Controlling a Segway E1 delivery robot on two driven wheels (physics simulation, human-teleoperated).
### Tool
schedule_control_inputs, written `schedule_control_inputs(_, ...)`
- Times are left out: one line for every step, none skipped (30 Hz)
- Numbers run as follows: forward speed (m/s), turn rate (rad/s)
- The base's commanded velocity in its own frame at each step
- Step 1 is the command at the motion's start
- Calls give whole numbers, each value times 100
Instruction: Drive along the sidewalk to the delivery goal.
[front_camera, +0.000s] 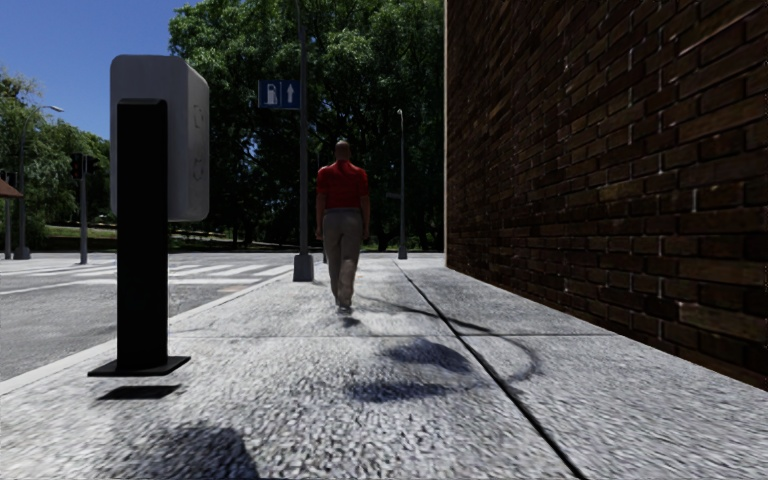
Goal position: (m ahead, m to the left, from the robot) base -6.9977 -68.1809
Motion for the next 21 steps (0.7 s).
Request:
schedule_control_inputs(200,0)
schedule_control_inputs(200,0)
schedule_control_inputs(200,0)
schedule_control_inputs(200,0)
schedule_control_inputs(200,0)
schedule_control_inputs(200,0)
schedule_control_inputs(200,0)
schedule_control_inputs(200,0)
schedule_control_inputs(200,0)
schedule_control_inputs(200,0)
schedule_control_inputs(200,0)
schedule_control_inputs(200,0)
schedule_control_inputs(200,0)
schedule_control_inputs(200,0)
schedule_control_inputs(200,0)
schedule_control_inputs(200,0)
schedule_control_inputs(200,0)
schedule_control_inputs(200,0)
schedule_control_inputs(200,0)
schedule_control_inputs(0,0)
schedule_control_inputs(0,0)
